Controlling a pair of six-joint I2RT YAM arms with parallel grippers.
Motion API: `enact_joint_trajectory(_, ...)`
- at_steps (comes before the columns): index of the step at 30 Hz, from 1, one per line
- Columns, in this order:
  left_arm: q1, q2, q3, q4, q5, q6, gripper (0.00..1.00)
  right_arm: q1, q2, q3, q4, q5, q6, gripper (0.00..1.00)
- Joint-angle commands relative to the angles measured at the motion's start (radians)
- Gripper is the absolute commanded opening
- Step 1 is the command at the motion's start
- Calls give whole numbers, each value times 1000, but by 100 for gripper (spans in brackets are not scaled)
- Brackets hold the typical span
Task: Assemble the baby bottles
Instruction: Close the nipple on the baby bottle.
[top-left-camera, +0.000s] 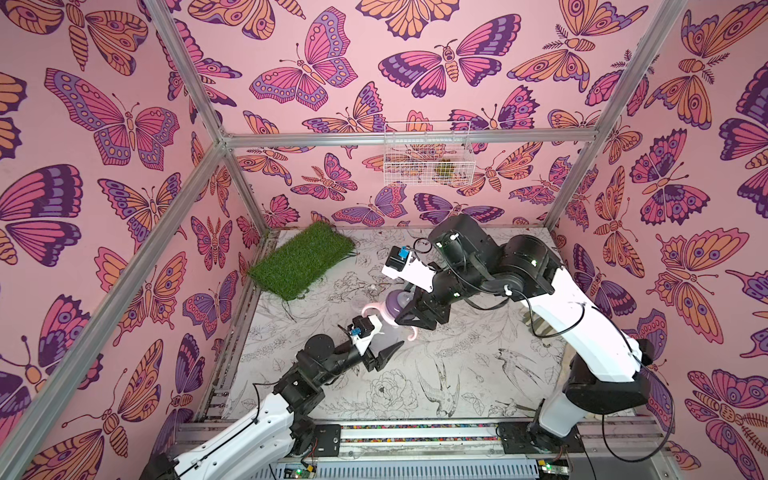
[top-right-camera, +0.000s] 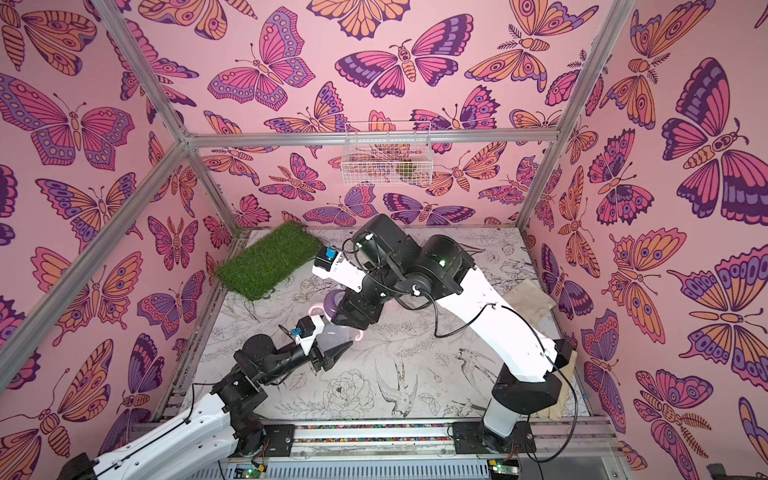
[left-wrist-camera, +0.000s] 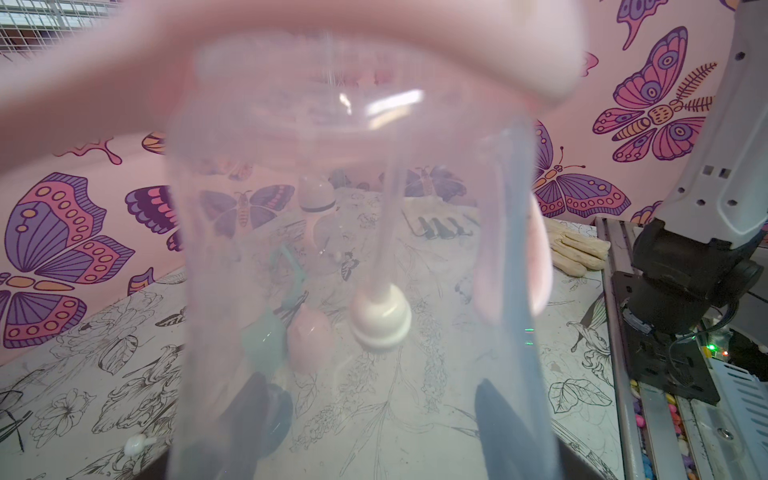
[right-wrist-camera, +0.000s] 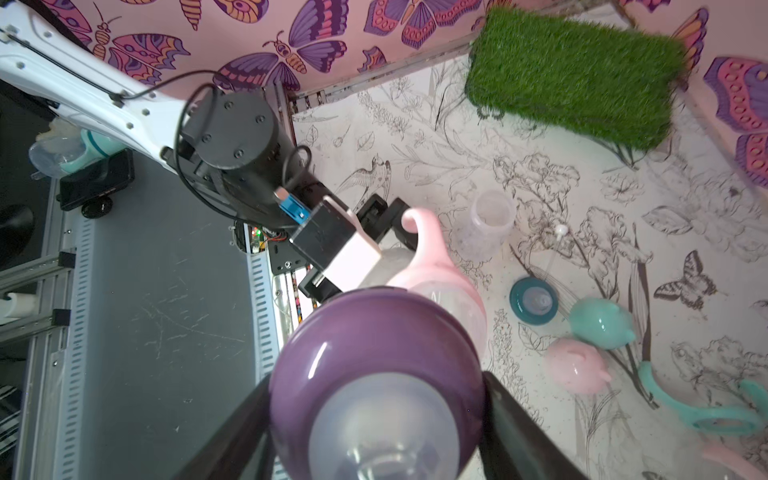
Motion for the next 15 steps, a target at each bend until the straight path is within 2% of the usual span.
enact_joint_trajectory(1, -10, -6, 38, 6, 35, 24, 0, -36, -32, -36, -44, -53, -30, 27)
enact_joint_trajectory(6, -22, 13, 82, -27, 51, 41, 0, -76, -35, -77, -25, -92, -35, 26)
enact_joint_trajectory(15, -34, 42, 117, -70, 54, 63, 0, -84, -10, -77, -10, -136, -52, 25)
